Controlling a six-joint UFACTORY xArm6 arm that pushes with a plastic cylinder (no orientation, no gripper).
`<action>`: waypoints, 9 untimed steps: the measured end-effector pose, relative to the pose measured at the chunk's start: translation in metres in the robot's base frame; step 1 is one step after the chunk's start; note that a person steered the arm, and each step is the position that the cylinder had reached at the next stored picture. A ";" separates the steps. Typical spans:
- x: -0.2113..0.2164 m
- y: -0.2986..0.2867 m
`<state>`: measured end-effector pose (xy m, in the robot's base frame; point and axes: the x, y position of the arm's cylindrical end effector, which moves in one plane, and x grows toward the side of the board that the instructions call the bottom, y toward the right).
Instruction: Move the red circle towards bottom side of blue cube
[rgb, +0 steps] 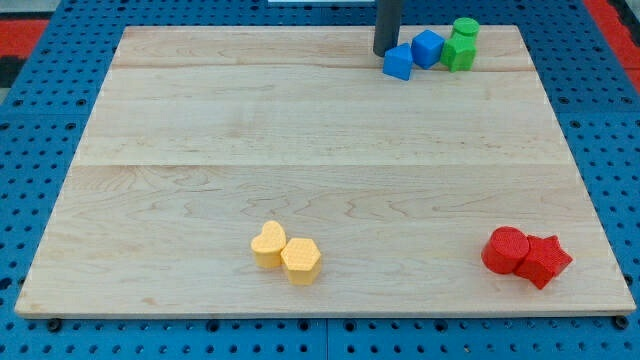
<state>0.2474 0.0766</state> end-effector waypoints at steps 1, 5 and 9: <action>0.030 -0.027; 0.210 0.113; 0.365 0.188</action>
<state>0.6128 0.2642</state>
